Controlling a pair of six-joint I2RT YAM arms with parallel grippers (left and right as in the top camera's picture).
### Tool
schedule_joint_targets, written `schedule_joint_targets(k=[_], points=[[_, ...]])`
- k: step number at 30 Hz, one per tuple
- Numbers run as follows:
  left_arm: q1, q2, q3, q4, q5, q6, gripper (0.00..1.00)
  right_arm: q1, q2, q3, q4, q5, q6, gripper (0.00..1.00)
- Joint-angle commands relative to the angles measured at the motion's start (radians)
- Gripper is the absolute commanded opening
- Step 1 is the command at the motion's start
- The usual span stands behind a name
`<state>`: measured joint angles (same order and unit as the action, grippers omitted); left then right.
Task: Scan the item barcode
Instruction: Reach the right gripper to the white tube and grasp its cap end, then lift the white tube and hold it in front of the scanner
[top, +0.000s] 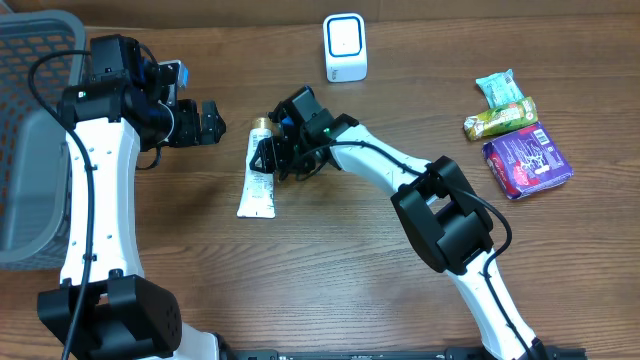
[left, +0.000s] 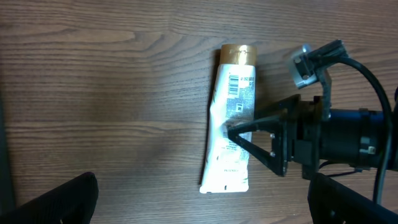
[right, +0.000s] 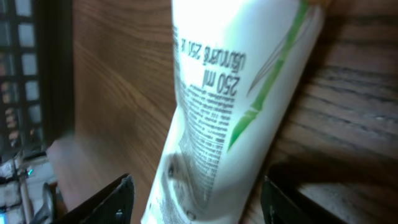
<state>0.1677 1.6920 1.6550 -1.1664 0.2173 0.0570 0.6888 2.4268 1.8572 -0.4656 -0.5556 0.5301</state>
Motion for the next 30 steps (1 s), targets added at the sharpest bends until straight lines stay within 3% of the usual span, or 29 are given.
schedule_joint_targets(k=[1,3,4,7,16,23,30], points=[[0.002,-0.032,-0.001,0.000,0.009,-0.012,1.00,0.008,0.037,0.006,0.001,0.058,0.047,0.56],[0.002,-0.032,-0.001,0.000,0.009,-0.012,1.00,0.008,0.037,0.006,0.002,0.058,0.047,0.43],[0.002,-0.032,-0.001,0.000,0.009,-0.013,0.99,0.008,0.037,0.006,0.002,0.058,0.047,0.29],[0.002,-0.032,-0.001,0.000,0.009,-0.013,0.99,0.008,0.037,0.006,-0.004,0.056,0.047,0.06],[0.002,-0.032,-0.001,0.000,0.009,-0.012,0.99,-0.074,0.002,0.011,-0.107,-0.056,0.029,0.04],[0.002,-0.032,-0.001,0.000,0.009,-0.012,1.00,-0.231,-0.138,0.011,-0.409,-0.070,-0.254,0.04],[0.002,-0.032,-0.001,0.000,0.009,-0.012,1.00,-0.298,-0.270,0.011,-0.515,-0.162,-0.420,0.04]])
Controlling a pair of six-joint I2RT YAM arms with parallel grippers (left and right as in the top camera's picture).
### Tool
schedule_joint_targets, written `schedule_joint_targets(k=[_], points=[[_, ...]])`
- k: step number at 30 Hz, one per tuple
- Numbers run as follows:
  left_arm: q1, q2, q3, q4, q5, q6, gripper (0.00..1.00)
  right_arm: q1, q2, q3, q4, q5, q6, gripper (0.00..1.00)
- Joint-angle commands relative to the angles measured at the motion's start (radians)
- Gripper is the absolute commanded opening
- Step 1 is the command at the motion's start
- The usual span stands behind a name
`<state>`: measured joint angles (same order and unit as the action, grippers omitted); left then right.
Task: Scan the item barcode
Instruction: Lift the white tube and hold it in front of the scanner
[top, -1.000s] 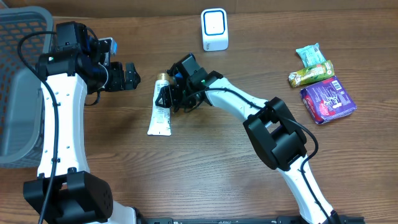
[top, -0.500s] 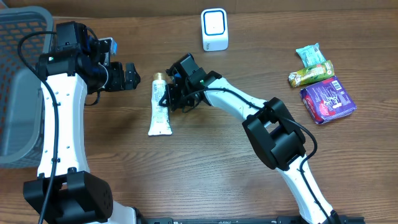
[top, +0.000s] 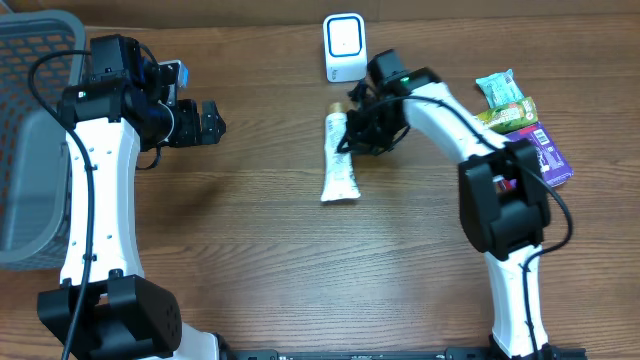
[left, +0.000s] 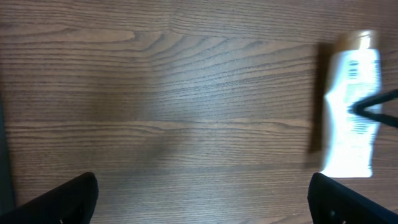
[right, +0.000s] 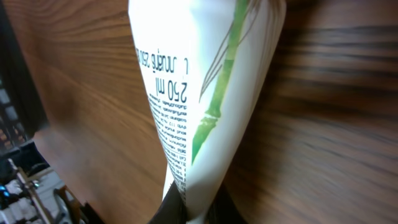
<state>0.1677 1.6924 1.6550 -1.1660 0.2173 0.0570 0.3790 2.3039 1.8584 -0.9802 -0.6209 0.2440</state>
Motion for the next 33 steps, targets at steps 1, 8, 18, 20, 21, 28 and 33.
schedule_joint_targets(k=[1,8,18,20,21,28,33], points=[[0.002,-0.032,-0.001,0.000,0.009,-0.012,1.00,0.006,-0.171,0.010,-0.002,-0.116,-0.151,0.04],[0.002,-0.032,-0.001,0.000,0.009,-0.012,0.99,-0.022,-0.402,0.010,0.006,-0.143,-0.193,0.04],[0.002,-0.032,-0.001,0.000,0.009,-0.012,1.00,-0.053,-0.683,0.010,0.003,-0.146,-0.188,0.04],[0.002,-0.032,-0.001,0.000,0.009,-0.013,1.00,-0.053,-0.694,0.010,-0.004,-0.172,-0.189,0.04],[0.002,-0.032,-0.001,0.000,0.009,-0.012,0.99,-0.053,-0.695,0.010,-0.004,-0.187,-0.189,0.04],[0.002,-0.032,-0.001,0.000,0.009,-0.013,1.00,-0.053,-0.695,0.010,0.014,-0.159,-0.136,0.04],[0.002,-0.032,-0.001,0.000,0.009,-0.012,1.00,-0.053,-0.687,0.109,-0.027,0.117,-0.071,0.04]])
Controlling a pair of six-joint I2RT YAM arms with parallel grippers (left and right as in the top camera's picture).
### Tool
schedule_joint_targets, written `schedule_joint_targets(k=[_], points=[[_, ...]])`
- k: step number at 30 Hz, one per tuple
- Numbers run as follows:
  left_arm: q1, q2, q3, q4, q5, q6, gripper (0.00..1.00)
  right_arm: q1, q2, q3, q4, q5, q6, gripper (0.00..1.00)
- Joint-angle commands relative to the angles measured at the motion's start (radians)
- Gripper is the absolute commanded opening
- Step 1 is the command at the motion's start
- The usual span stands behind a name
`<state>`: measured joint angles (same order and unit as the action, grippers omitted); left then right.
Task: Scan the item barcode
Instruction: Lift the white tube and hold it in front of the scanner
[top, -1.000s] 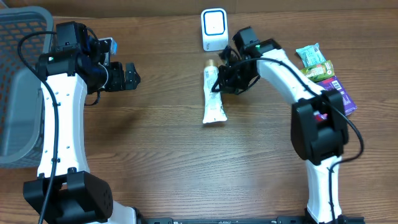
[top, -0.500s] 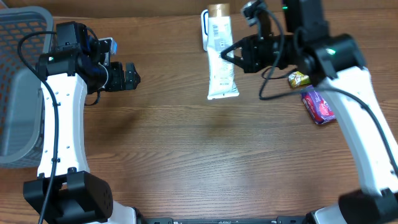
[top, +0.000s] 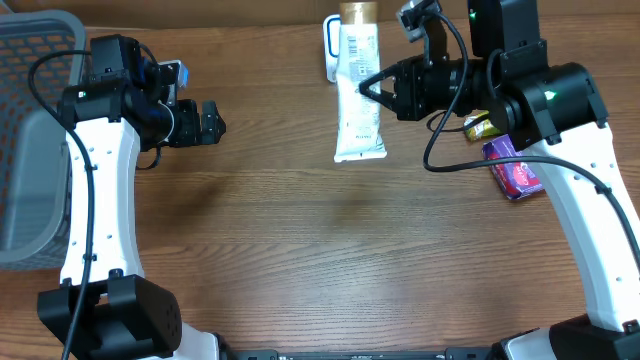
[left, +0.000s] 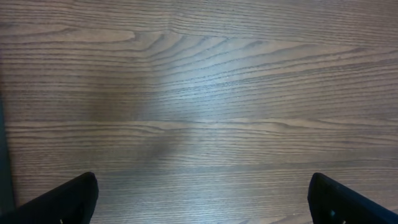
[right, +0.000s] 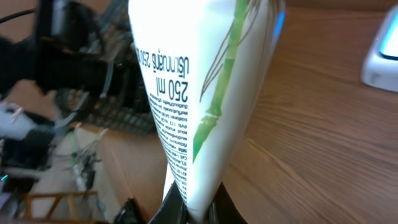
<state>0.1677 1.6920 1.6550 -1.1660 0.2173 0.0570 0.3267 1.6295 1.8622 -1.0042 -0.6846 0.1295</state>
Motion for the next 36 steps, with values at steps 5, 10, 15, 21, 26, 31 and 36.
schedule_joint_targets(k=[5,10,15,21,26,31,36], points=[[0.002,-0.032,-0.001,0.000,0.009,-0.012,1.00,0.016,0.041,0.270,-0.039,0.583,0.027,0.04],[0.002,-0.032,-0.001,0.000,0.009,-0.012,1.00,0.086,0.153,0.282,0.064,0.969,-0.133,0.04],[0.002,-0.032,-0.001,0.000,0.009,-0.013,0.99,0.142,0.320,0.282,0.238,1.270,-0.284,0.04],[0.002,-0.032,-0.001,0.000,0.009,-0.012,1.00,0.175,0.522,0.282,0.475,1.440,-0.636,0.04],[0.002,-0.032,-0.001,0.000,0.009,-0.012,1.00,0.183,0.686,0.282,0.722,1.549,-0.906,0.04],[0.002,-0.032,-0.001,0.000,0.009,-0.013,0.99,0.183,0.800,0.281,0.867,1.547,-1.059,0.04],[0.002,-0.032,-0.001,0.000,0.009,-0.012,1.00,0.183,0.854,0.278,0.895,1.529,-1.088,0.04]])
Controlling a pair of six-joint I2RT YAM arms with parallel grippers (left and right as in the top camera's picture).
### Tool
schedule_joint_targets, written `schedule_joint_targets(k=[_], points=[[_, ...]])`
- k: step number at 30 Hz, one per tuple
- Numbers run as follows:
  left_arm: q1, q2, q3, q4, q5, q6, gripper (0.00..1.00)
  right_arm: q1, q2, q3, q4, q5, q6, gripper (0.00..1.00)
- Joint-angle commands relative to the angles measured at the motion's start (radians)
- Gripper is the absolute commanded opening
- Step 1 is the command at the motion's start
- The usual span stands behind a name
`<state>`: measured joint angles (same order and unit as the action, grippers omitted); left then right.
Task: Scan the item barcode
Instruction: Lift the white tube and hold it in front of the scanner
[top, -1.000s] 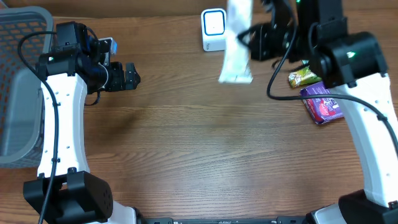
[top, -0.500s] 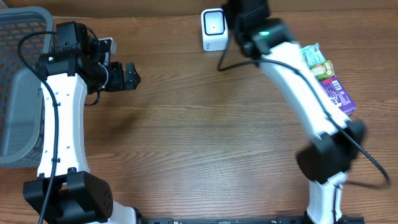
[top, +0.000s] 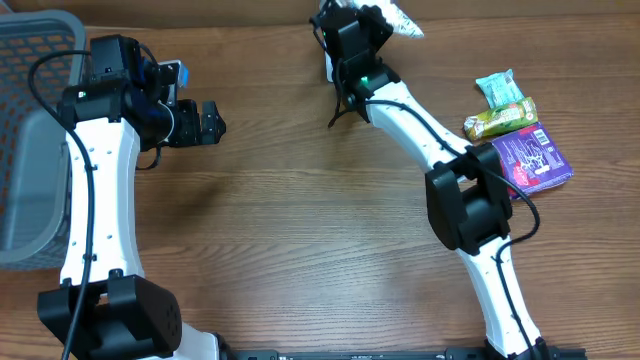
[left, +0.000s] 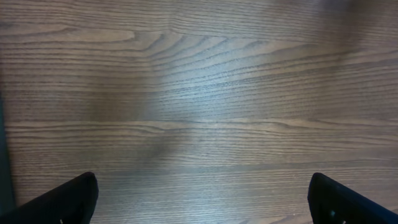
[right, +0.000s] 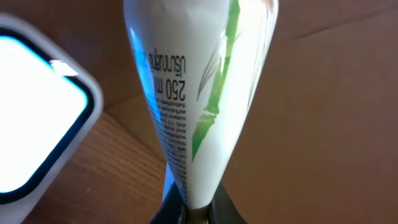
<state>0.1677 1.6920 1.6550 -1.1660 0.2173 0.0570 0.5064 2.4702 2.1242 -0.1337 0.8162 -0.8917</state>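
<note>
My right gripper (right: 193, 210) is shut on the crimped end of a white tube (right: 199, 93) printed with a green bamboo stalk and "250 ml". The tube stands close beside the white scanner (right: 37, 124), whose face glows pale blue. From overhead the right gripper (top: 362, 30) is at the table's back edge over the scanner, which is mostly hidden there. Only the tube's end (top: 400, 20) sticks out to the right. My left gripper (top: 213, 123) hovers open at the left. Its fingers (left: 71, 200) frame bare wood.
A grey basket (top: 30, 150) stands at the far left. At the right lie a green packet (top: 497, 88), a yellow-green bar (top: 500, 118) and a purple packet (top: 528, 160).
My right gripper, still shut on the tube, has gone from high over the table in front of the scanner to the back edge right at the scanner. The left arm is unchanged.
The tube lay left of centre with my right gripper open around it. Then the gripper was shut on it nearer the scanner. Then it held the tube raised high, barcode side up. Now the tube is beside the scanner's lit face.
</note>
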Motion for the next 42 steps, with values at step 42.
schedule_joint_targets(k=[42], points=[[0.002,-0.032,-0.001,0.000,0.009,-0.013,0.99,-0.274,-0.547,0.011,-1.080,-0.802,1.374,0.04]])
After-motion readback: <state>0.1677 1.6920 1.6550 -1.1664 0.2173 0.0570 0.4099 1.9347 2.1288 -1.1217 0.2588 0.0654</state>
